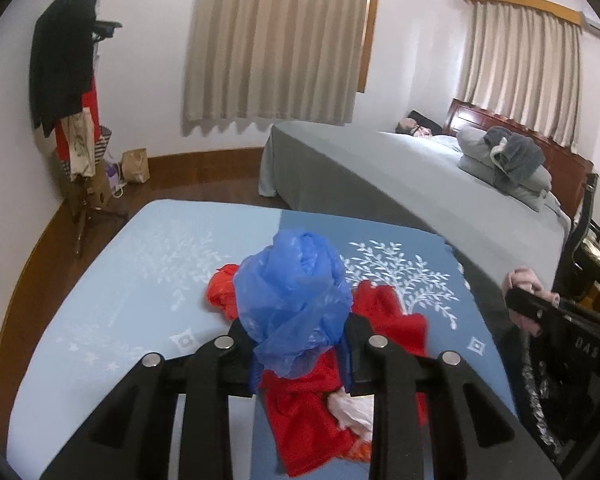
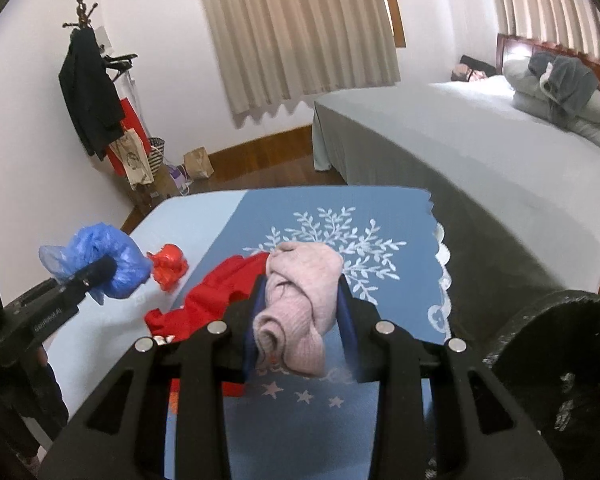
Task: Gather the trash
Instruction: 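Grasp the pink sock with the right tool while the left tool grasps the blue plastic bag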
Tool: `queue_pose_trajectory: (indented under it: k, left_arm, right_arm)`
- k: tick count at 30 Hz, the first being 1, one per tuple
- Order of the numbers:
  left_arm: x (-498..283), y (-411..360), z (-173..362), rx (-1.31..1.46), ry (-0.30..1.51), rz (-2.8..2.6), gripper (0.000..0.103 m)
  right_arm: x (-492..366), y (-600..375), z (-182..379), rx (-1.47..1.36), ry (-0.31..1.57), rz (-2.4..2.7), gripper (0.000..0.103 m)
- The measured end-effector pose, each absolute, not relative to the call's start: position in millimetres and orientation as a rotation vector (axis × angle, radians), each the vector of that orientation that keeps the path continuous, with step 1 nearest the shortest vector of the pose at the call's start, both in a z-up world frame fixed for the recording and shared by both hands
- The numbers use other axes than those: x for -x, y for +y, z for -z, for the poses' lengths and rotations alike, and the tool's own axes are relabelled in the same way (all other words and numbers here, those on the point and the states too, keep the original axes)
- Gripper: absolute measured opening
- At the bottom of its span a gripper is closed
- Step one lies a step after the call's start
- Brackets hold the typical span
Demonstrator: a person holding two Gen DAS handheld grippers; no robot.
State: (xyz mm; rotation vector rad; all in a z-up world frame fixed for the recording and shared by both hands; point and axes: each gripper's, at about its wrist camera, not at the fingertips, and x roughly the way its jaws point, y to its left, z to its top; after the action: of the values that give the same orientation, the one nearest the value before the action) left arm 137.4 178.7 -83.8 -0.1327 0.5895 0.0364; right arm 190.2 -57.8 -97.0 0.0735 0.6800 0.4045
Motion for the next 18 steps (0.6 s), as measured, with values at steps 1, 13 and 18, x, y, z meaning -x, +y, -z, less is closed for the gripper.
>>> queue_pose_trajectory:
  k: [1,13,18]
  left_arm:
    - [-134,174,81,0.128,0.588,-0.03,0.028]
    - [-107,134,58,0.119,0.56,0.061,0.028]
    - [-97,114,51,0.114,0.547,0.108,0.028]
  right_arm:
    - [-186,-60,92,-0.074,0.672,-0.407,0.033]
    - [-144,-102,58,-0.081,0.618,-0.375,0.033]
    - [-127,-122,51,-0.086,0.6,-0.344,0.033]
